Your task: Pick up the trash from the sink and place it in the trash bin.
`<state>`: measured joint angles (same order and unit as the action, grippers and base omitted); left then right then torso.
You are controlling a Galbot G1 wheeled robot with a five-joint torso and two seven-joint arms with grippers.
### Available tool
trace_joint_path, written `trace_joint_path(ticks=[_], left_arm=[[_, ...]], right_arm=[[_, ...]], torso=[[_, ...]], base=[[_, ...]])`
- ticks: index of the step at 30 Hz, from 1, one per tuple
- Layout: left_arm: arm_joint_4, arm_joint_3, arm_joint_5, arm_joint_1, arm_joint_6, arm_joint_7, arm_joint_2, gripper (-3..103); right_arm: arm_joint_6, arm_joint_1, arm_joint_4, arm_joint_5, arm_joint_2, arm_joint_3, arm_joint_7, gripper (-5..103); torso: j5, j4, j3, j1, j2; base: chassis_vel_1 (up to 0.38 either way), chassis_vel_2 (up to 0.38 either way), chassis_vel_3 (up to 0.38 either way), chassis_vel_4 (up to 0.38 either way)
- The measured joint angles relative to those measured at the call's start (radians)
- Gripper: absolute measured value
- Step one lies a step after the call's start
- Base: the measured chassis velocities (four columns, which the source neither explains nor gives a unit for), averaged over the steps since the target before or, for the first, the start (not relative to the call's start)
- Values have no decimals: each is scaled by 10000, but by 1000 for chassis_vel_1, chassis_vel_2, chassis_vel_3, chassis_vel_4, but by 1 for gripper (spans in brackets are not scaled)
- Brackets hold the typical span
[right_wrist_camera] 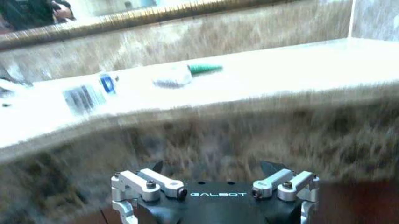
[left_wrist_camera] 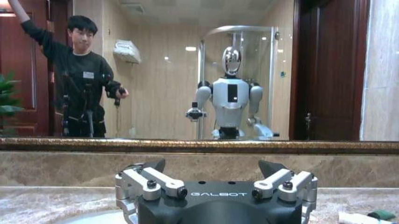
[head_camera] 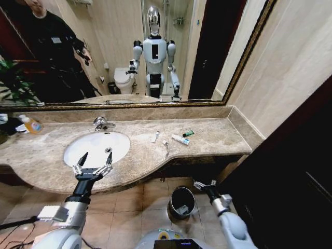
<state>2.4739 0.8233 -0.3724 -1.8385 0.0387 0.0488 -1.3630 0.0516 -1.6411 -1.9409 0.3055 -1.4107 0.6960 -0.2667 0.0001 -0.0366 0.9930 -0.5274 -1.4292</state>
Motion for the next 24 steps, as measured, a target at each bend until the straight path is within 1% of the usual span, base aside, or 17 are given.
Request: trace_joint_path(ticks=[1,3,4,6,7,8,9,10,11,12,14,16,17,21,22,23,24], left_arm=[[1,1,0,0,0,0,0,100],[0,1,0,0,0,-1,1,100],[0,1,0,0,0,-1,1,100],[0,0,0,0,0,0,0,100],[0,0,0,0,0,0,1,100],[0,0,0,0,0,0,1,100],[0,1,0,0,0,-1,0,100],[0,0,0,0,0,1,0,100],[1,1,0,0,0,0,1,100],[1,1,0,0,0,0,1,100],[1,2,0,1,0,0,1,100],[0,1,0,0,0,-1,0,100],[0,1,0,0,0,-1,0,100],[0,1,0,0,0,-1,0,100],[0,1,0,0,0,-1,0,100],[0,0,0,0,0,-1,1,100],[0,1,0,0,0,-1,0,100]], right_arm=[[146,-196,-581,146,36,69,44,100],[678,-412,-1877,552,200,93,377,100],[678,-412,-1877,552,200,93,377,100],[1195,-255,-2891,838,475,16,667,100],[1581,-10,-3384,1026,729,-33,784,100],[1581,-10,-3384,1026,729,-33,784,100],[1839,185,-3637,1206,919,-71,876,100],[2464,779,-3979,1762,1401,-153,1147,100],[2913,1257,-4024,2211,1811,-235,1363,100],[2913,1257,-4024,2211,1811,-235,1363,100],[3239,1986,-3683,2714,2524,-370,1482,100],[3255,2697,-2825,3013,3189,-488,1197,100],[3255,2697,-2825,3013,3189,-488,1197,100],[3031,3846,-1242,3368,4417,-735,125,100],[3031,3846,-1242,3368,4417,-735,125,100],[2983,3937,-1088,3363,4569,-747,-52,100],[2836,4066,-803,3358,4882,-784,-379,100]], torso=[[1,0,0,0,0],[-2,1,0,0,0],[-2,1,0,0,0],[-1,0,0,0,-1],[-3,0,0,0,-1],[-3,0,0,0,-1],[-3,-1,0,0,-1],[-3,-3,0,0,0],[2,-3,1,-1,0],[2,-3,1,-1,0],[0,-4,1,-2,0],[4,-3,2,-3,0],[4,-3,2,-3,0],[4,-4,2,-3,2],[4,-4,2,-3,2],[2,-5,2,-3,2],[0,-2,2,-3,2]], base=[[0,0,0,0],[0,0,0,0],[0,0,0,0],[0,0,0,0],[0,0,0,0],[0,0,0,0],[0,0,0,0],[0,0,0,0],[0,0,0,0],[0,0,0,0],[0,0,0,0],[0,0,0,0],[0,0,0,0],[0,0,0,0],[0,0,0,0],[0,0,0,0],[0,0,0,0]])
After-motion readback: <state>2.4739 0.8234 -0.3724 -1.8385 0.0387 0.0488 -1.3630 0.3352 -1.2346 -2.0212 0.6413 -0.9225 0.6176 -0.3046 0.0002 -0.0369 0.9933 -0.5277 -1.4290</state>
